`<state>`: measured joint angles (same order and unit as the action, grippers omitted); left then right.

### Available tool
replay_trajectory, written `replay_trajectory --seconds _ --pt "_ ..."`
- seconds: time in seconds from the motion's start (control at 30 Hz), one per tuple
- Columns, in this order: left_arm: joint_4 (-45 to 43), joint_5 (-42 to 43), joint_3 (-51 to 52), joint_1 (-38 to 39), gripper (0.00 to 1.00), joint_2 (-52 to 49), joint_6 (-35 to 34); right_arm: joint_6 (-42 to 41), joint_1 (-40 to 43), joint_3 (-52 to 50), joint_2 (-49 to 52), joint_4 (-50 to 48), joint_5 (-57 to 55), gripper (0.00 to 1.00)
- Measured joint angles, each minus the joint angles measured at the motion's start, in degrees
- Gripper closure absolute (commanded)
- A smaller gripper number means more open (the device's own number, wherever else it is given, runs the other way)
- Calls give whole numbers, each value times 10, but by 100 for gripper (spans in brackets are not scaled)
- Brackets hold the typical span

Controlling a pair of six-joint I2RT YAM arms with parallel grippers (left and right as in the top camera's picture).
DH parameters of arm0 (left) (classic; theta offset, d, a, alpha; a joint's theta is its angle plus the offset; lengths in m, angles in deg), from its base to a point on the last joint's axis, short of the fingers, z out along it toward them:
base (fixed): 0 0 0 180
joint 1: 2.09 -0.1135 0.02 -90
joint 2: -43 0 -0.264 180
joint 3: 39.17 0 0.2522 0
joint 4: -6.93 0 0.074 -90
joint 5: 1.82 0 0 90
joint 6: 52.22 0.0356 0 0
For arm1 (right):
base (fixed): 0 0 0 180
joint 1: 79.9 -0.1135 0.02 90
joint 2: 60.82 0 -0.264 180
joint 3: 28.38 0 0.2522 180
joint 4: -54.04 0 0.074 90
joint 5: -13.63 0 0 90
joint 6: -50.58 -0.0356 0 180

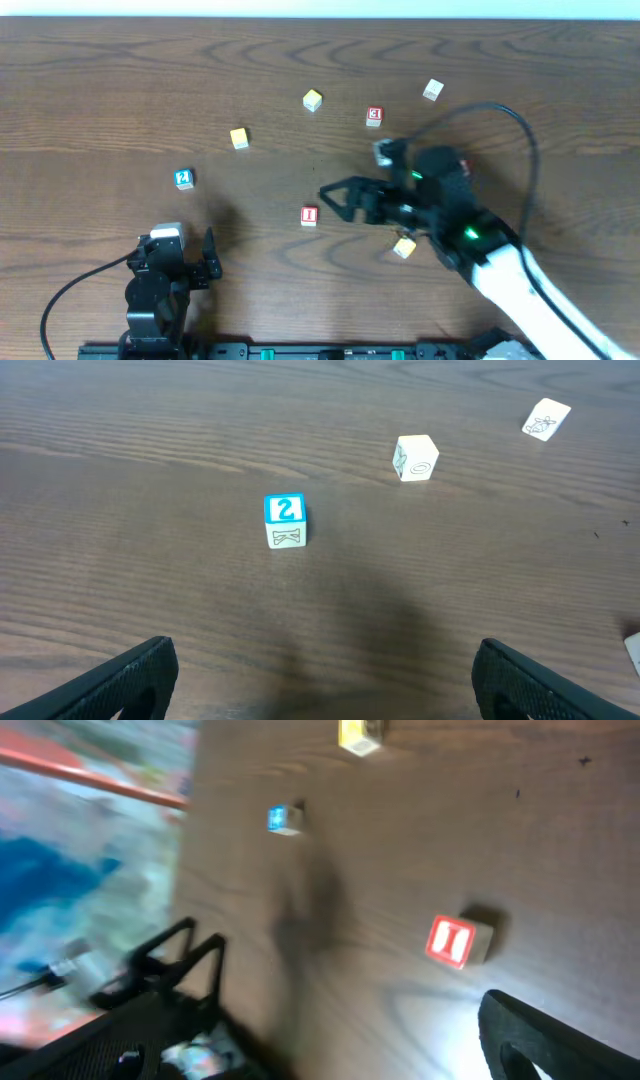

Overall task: Spell out Ai2
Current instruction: 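Reach the right gripper to the red 'I' block and grasp it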

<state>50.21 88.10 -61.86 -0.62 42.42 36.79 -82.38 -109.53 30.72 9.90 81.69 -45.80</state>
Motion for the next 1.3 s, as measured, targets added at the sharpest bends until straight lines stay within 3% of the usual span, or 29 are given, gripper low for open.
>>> replay_trajectory --seconds 0.23,0.53,0.83,1.3 --pt "0 0 0 0 5 0 0 20 -98 110 155 60 -147 1" --pt "0 0 0 0 5 0 0 18 -176 198 284 160 -307 5" --pt "0 0 0 0 5 0 0 -4 -190 207 347 176 -353 9" --pt "0 0 0 0 5 0 0 -20 -194 207 363 162 -360 15"
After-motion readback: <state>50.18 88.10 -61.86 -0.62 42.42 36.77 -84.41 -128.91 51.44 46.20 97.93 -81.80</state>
